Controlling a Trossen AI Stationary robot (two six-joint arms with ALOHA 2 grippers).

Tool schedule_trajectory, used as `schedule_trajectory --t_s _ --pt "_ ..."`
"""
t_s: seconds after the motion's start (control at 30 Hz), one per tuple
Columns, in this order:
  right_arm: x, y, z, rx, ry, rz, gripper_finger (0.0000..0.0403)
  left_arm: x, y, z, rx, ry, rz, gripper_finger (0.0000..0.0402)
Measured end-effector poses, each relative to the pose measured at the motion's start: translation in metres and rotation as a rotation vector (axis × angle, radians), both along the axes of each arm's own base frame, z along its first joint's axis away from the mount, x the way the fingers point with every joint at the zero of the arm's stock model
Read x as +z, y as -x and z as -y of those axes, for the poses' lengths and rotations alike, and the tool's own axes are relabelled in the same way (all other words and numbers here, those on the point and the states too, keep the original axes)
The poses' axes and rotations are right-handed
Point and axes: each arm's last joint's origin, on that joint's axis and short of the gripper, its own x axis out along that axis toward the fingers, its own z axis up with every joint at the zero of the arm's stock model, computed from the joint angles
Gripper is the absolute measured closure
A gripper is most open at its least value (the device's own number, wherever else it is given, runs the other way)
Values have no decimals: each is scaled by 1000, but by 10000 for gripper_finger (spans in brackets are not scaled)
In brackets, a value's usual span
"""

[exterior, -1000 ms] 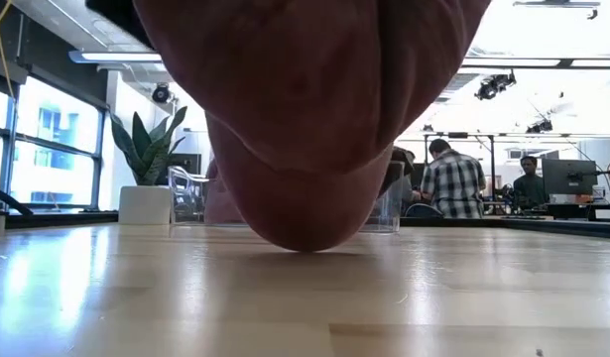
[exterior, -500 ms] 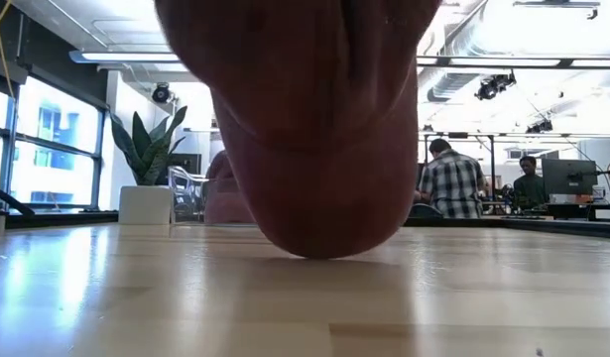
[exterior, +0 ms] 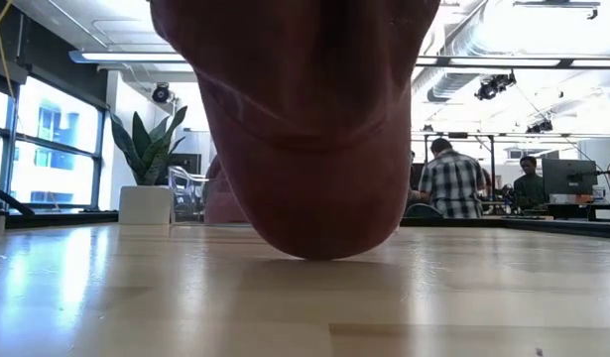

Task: Pick & Place hat
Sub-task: Put the red cap into the left transparent bin

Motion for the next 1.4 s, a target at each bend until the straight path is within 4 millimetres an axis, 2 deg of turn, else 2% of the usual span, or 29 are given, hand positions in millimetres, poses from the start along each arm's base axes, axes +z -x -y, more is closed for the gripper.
schedule_trajectory --t_s 0.17,0.33,0.47,0.57,0.73,0.8,0.97,1.13,1.27,1.4 --pt "0 0 0 -2 0 -6 400 4 9 -5 82 -44 -51 168" --pt "-1 0 1 -12 4 -10 395 -6 15 -11 190 -153 -155 168" --pt "-1 0 0 -5 -1 -12 400 -8 16 -14 246 -211 -153 183" --pt "-1 0 0 -3 -2 -12 399 -8 16 -15 267 -235 -143 230" --pt "0 2 -3 7 -5 -7 396 -8 15 -15 254 -260 -127 357" --pt "1 2 -5 18 -12 -4 399 -7 14 -15 238 -266 -105 389" --pt "1 5 -11 52 -48 -20 396 2 12 -11 142 -251 1 391" --pt "2 6 -15 72 -51 -12 397 35 30 1 -28 -252 197 396" --pt "3 5 -16 83 -41 12 399 44 39 1 -4 -283 227 400" --pt "5 0 -12 93 -73 52 399 55 49 -3 2 -235 222 394"
